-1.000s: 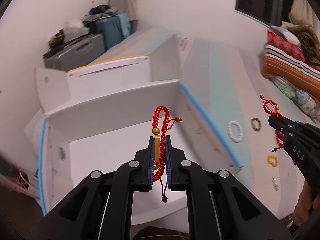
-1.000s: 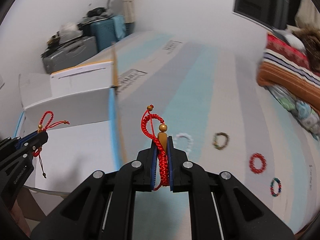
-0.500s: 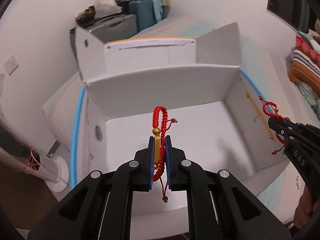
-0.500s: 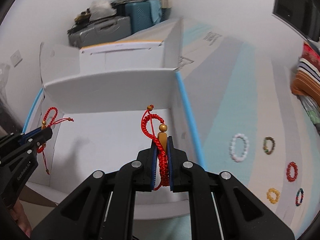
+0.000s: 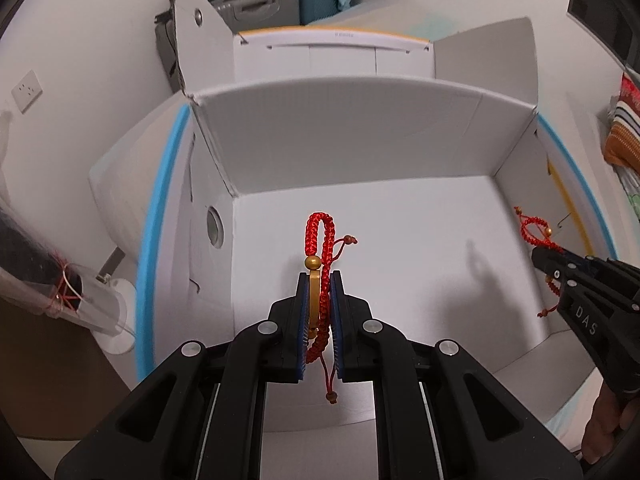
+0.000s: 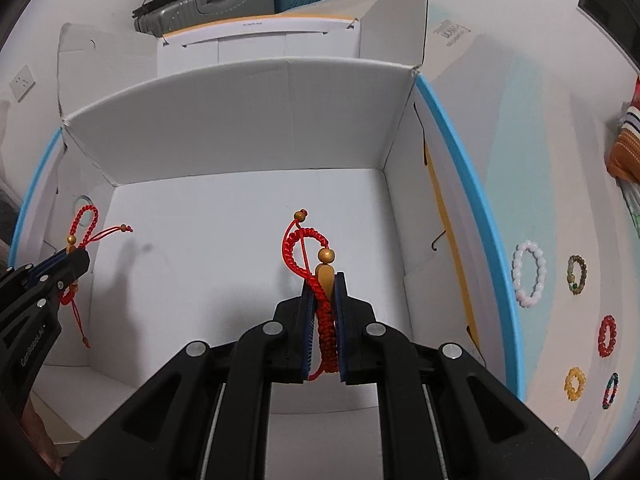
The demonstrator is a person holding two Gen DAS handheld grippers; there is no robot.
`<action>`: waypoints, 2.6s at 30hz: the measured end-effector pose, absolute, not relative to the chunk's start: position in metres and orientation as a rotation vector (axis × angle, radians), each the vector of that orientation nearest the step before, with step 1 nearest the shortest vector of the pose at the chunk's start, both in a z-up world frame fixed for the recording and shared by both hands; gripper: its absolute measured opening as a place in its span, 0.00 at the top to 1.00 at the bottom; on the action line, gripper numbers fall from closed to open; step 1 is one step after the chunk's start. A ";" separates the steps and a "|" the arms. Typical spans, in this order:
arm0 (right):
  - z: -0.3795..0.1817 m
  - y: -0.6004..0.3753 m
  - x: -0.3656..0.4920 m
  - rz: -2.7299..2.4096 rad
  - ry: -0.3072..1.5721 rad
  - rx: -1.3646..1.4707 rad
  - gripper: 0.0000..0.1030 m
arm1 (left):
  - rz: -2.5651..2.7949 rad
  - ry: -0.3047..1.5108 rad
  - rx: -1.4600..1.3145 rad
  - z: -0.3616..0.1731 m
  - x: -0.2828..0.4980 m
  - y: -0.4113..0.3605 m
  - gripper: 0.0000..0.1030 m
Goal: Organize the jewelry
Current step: 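Open both tools to drop the red cord bracelets into the box, then move both tools back over the remaining bracelets on the bed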
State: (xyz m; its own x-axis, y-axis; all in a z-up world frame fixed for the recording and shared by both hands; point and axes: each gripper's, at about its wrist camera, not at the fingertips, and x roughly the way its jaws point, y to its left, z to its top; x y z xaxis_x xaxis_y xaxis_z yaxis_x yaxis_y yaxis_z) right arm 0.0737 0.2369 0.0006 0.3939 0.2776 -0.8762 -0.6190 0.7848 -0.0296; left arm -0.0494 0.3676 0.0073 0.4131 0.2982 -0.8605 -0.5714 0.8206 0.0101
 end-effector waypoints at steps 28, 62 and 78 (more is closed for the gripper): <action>0.022 0.227 0.066 0.627 0.949 -0.331 0.29 | 0.607 0.909 -0.293 0.040 -0.067 0.360 0.26; 0.082 0.051 0.078 0.414 0.804 -0.180 0.11 | 0.457 0.765 -0.172 0.080 -0.042 0.225 0.06; 0.067 -0.104 0.106 0.210 0.837 -0.083 0.11 | 0.246 0.773 -0.035 0.062 0.023 0.081 0.06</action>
